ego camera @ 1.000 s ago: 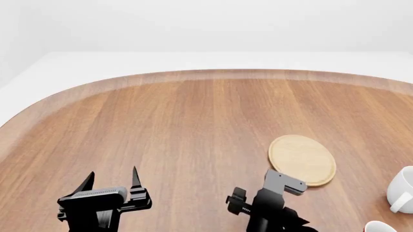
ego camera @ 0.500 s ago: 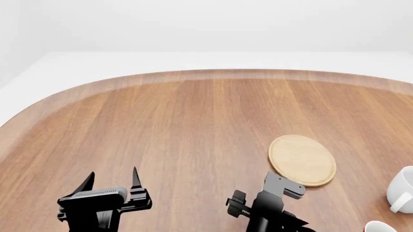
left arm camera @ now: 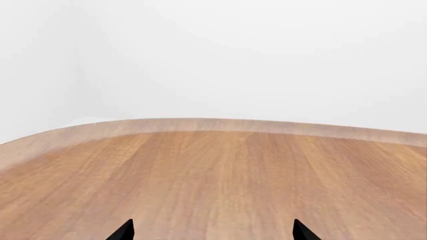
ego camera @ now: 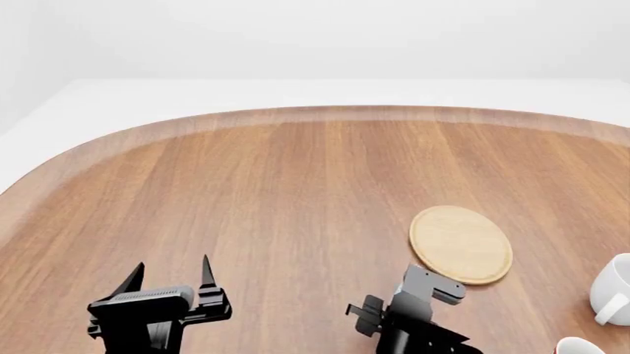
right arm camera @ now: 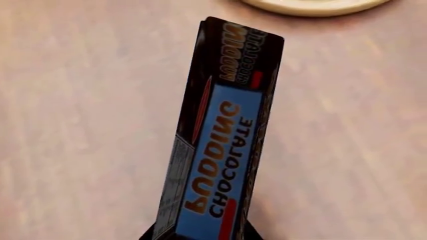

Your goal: Put the chocolate pudding to the left of the plate.

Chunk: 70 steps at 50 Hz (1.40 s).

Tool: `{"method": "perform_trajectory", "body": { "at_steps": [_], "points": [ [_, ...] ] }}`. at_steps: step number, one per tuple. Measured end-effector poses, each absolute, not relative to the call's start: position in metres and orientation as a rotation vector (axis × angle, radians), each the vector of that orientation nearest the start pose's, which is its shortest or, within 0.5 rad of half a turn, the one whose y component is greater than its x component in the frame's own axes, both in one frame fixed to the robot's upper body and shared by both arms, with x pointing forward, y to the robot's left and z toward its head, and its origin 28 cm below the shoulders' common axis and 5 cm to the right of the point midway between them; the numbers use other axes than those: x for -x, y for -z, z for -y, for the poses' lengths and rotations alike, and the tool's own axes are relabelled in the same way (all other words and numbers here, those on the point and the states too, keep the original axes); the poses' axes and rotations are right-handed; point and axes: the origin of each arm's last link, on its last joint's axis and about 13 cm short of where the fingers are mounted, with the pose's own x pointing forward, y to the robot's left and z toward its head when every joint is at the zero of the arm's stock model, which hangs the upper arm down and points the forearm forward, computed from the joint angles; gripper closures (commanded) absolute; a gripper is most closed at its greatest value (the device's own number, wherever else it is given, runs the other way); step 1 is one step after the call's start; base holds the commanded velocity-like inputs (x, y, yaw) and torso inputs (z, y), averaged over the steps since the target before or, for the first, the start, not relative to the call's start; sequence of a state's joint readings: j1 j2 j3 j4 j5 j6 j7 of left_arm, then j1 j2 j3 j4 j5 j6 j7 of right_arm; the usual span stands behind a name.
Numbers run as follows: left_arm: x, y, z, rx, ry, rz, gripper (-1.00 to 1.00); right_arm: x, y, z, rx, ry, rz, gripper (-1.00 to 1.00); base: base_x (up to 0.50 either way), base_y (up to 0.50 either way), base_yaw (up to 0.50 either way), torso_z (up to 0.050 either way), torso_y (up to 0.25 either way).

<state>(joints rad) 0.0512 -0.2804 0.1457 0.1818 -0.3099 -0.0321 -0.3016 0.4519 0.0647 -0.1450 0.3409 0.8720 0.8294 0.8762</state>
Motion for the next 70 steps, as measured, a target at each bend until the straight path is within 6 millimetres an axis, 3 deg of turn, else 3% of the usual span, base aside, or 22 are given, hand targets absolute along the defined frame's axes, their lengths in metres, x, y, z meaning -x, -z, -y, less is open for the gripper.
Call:
{"method": "perform_trajectory", "body": {
  "at_steps": [23,48,57,70],
  "points": [
    [-0.196,-0.040,-0.232,0.050,-0.109,0.042,-1.00,-0.259,-0.043,0.049,-0.265,0.327,-0.880,1.00,0.00,0.00,0.00,0.000,0.000],
    [-0.196,-0.051,-0.231,0.037,-0.085,0.035,-1.00,-0.242,-0.076,0.056,-0.072,0.151,-0.741,1.00,0.00,0.00,0.00,0.000,0.000],
    [-0.214,-0.071,-0.231,0.013,-0.032,-0.059,-1.00,-0.254,-0.090,0.062,0.013,0.077,-0.755,1.00,0.00,0.00,0.00,0.000,0.000],
    [-0.261,-0.114,-0.234,0.001,0.041,-0.196,-1.00,-0.285,-0.118,0.065,0.112,-0.013,-0.785,1.00,0.00,0.00,0.00,0.000,0.000]
  ]
}}
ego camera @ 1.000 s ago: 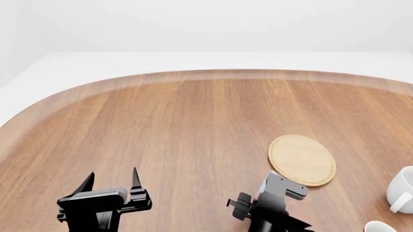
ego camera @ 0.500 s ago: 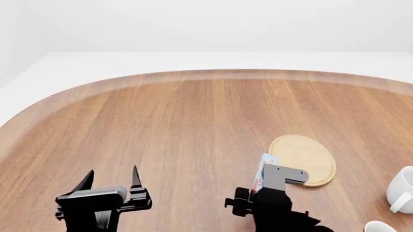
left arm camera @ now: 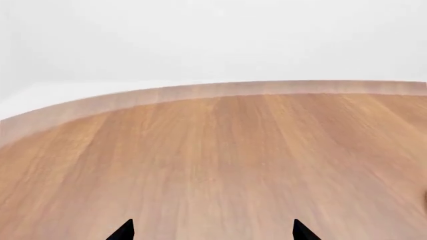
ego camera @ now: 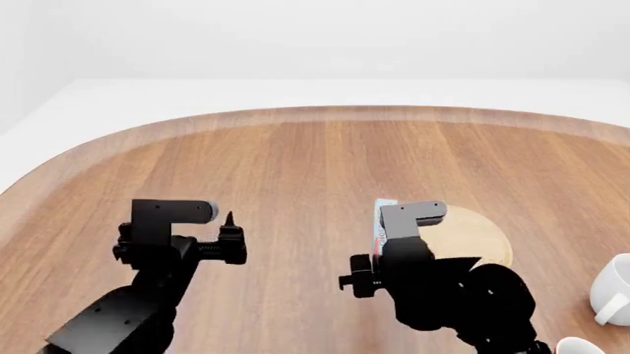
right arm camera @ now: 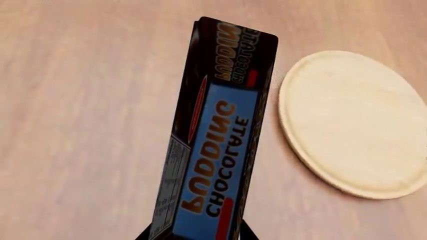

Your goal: Put the chocolate pudding to the left of the plate.

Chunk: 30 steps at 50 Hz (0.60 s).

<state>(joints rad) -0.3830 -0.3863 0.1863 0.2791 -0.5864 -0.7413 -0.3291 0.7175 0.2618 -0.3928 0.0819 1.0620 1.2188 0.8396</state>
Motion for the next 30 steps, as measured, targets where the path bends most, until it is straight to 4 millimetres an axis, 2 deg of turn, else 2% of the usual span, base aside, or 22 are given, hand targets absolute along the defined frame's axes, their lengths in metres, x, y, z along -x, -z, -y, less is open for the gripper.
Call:
{"method": "perform_trajectory", "body": {
  "at_steps": [13,22,30],
  "points": [
    [-0.321,-0.144,-0.233,-0.052,0.043,-0.302,-1.00,-0.330,-0.137,0.059,0.162,-0.054,-0.839,1.00,0.00,0.00,0.00,0.000,0.000],
    [-0.356,-0.153,-0.233,-0.083,0.023,-0.375,-1.00,-0.362,-0.144,0.052,0.173,-0.052,-0.886,1.00,0.00,0.00,0.00,0.000,0.000],
    [-0.377,-0.158,-0.235,-0.087,0.005,-0.419,-1.00,-0.375,-0.150,0.049,0.187,-0.066,-0.926,1.00,0.00,0.00,0.00,0.000,0.000]
  ]
}}
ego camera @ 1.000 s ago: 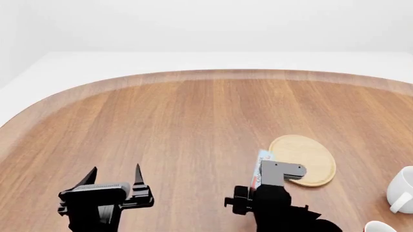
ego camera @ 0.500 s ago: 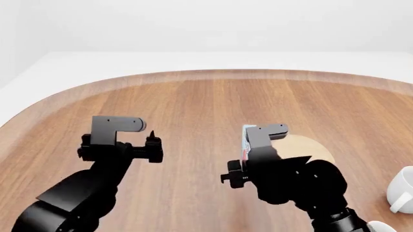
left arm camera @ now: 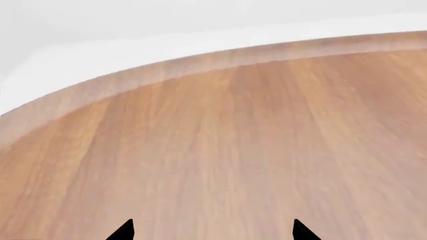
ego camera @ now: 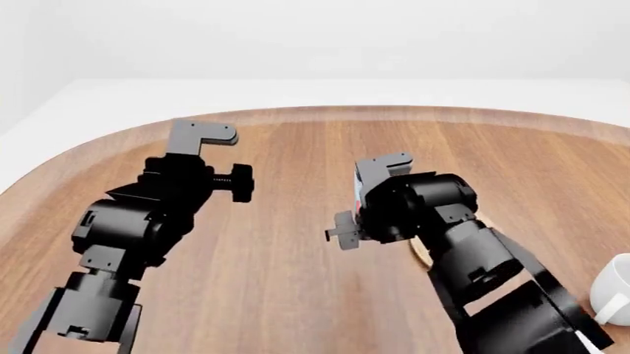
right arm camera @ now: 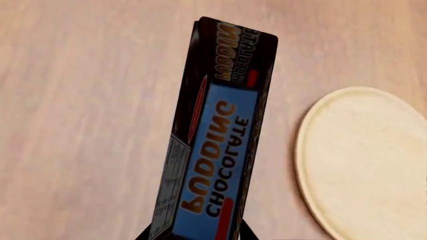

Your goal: Put the chocolate pudding to the left of the plate.

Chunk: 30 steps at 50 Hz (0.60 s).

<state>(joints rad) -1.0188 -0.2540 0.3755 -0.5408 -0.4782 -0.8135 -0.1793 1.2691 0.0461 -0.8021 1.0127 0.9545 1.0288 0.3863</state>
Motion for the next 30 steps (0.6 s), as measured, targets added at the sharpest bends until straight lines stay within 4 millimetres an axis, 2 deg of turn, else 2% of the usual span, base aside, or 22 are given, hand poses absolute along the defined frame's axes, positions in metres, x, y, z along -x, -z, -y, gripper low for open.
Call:
{"method": "perform_trajectory", "body": {
  "at_steps": [10,21,30],
  "points": [
    [-0.394,-0.162,-0.236,-0.082,-0.012,-0.457,-1.00,-0.381,-0.154,0.052,0.198,-0.041,-0.953,1.00,0.00,0.00,0.00,0.000,0.000],
    [-0.399,-0.167,-0.237,-0.078,-0.017,-0.470,-1.00,-0.386,-0.161,0.060,0.199,0.004,-0.951,1.00,0.00,0.00,0.00,0.000,0.000],
    [-0.401,-0.172,-0.237,-0.075,-0.021,-0.470,-1.00,-0.388,-0.166,0.062,0.204,0.014,-0.939,1.00,0.00,0.00,0.00,0.000,-0.248]
  ]
}}
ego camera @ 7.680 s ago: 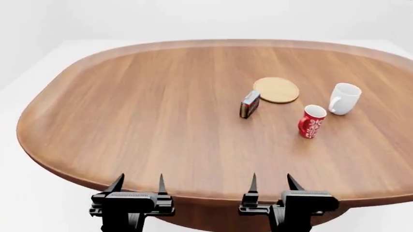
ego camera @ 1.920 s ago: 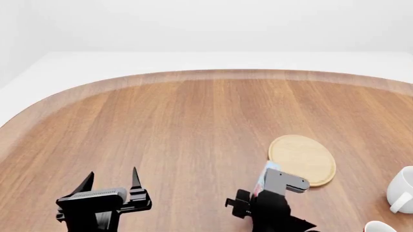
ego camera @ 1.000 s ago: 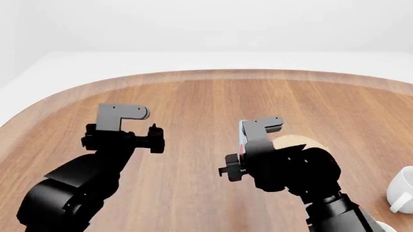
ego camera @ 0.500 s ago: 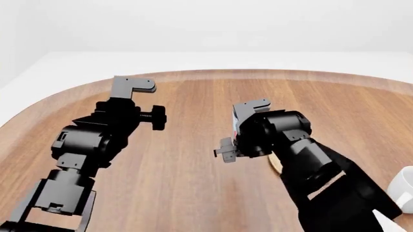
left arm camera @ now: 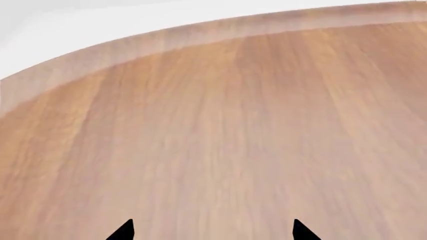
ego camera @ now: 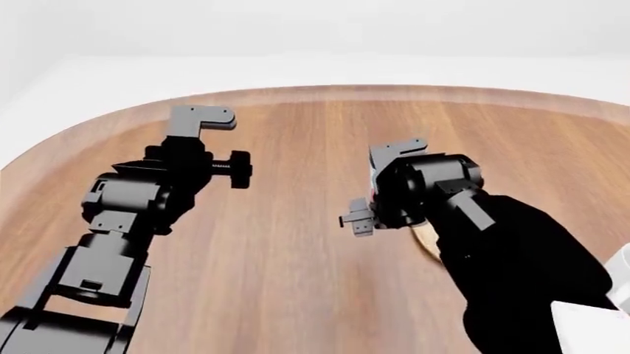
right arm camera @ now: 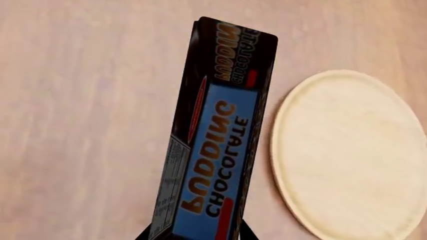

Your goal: Put the chocolate pudding to the left of the plate.

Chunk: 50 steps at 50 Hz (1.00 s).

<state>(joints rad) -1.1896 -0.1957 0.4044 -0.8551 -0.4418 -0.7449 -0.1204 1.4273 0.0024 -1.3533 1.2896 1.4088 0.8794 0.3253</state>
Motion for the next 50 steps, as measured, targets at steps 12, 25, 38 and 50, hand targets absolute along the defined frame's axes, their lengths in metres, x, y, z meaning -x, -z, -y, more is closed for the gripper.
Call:
{"method": "perform_trajectory", "body": {
  "at_steps": [12,25,38,50],
  "points": [
    [-0.401,-0.175,-0.238,-0.071,-0.030,-0.474,-1.00,-0.389,-0.170,0.061,0.216,0.005,-0.923,1.00,0.00,0.00,0.00,0.000,-0.250],
    [-0.400,-0.180,-0.238,-0.066,-0.029,-0.466,-1.00,-0.392,-0.181,0.059,0.240,-0.041,-0.883,1.00,0.00,0.00,0.00,0.000,-0.080],
    [-0.399,-0.184,-0.238,-0.065,-0.021,-0.460,-1.00,-0.394,-0.189,0.060,0.251,-0.078,-0.869,1.00,0.00,0.00,0.00,0.000,0.000],
    [-0.399,-0.187,-0.237,-0.069,-0.017,-0.457,-1.00,-0.394,-0.189,0.064,0.258,-0.068,-0.884,1.00,0.00,0.00,0.00,0.000,0.000]
  ]
}}
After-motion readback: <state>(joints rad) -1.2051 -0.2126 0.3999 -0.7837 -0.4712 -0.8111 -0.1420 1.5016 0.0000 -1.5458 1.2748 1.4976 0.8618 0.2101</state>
